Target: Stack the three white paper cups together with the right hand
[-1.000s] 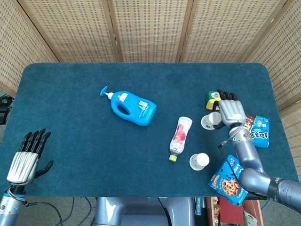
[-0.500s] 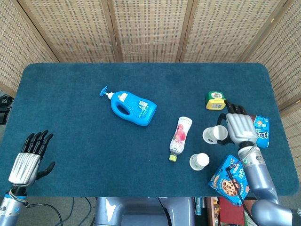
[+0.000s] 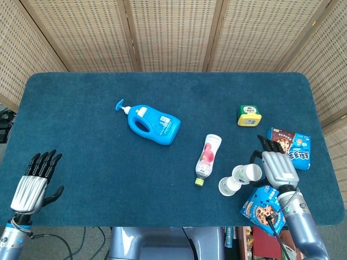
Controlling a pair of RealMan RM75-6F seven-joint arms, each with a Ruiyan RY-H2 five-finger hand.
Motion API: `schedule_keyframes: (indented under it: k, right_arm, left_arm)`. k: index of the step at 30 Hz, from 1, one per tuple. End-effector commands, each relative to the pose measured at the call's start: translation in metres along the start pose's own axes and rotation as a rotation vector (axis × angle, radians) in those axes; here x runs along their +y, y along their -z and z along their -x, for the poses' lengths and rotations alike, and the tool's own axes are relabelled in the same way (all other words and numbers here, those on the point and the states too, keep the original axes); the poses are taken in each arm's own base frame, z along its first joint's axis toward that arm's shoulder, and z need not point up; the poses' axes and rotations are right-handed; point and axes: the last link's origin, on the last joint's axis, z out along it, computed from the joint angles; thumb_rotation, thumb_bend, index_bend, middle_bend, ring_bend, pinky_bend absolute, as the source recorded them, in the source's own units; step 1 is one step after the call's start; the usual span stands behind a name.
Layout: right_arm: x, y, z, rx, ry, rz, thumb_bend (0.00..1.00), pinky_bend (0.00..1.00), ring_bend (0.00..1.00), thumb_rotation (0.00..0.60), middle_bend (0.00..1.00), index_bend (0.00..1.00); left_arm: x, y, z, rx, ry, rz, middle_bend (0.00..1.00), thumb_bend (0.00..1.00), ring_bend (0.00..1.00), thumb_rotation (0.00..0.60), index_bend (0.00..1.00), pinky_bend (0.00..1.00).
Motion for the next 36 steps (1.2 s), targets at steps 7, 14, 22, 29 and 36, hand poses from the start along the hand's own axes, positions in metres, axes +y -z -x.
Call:
schedule_keyframes:
  k: [7, 14, 22, 29, 36]
  right_arm:
    - [0.005, -0.004, 0.018, -0.033, -0.013, -0.004, 0.13, 0.05, 0.00, 0.600, 0.06, 0.52]
    - [0.003, -0.003, 0.027, -0.046, -0.008, -0.009, 0.14, 0.05, 0.00, 0.600, 0.06, 0.52]
    - [0.002, -0.001, 0.033, -0.048, -0.009, -0.016, 0.13, 0.05, 0.00, 0.600, 0.06, 0.52]
    - [0.004, -0.003, 0.042, -0.072, -0.005, -0.020, 0.13, 0.05, 0.00, 0.600, 0.02, 0.52]
    - [0.002, -0.010, 0.053, -0.093, -0.032, -0.034, 0.14, 0.05, 0.00, 0.600, 0.00, 0.24]
  left_arm:
    - [0.000, -0.001, 0.001, -0.001, 0.000, -0.001, 0.00, 0.32, 0.00, 0.600, 0.00, 0.00]
    - [-0.001, -0.001, 0.001, 0.001, 0.002, -0.005, 0.00, 0.31, 0.00, 0.600, 0.00, 0.00]
    - [0.000, 0.000, 0.000, 0.004, 0.002, 0.000, 0.00, 0.32, 0.00, 0.600, 0.00, 0.00]
    - [0.000, 0.000, -0.001, 0.008, 0.005, 0.000, 0.00, 0.31, 0.00, 0.600, 0.00, 0.00]
    - [0.001, 0.000, 0.000, 0.004, 0.004, 0.007, 0.00, 0.32, 0.00, 0.600, 0.00, 0.00]
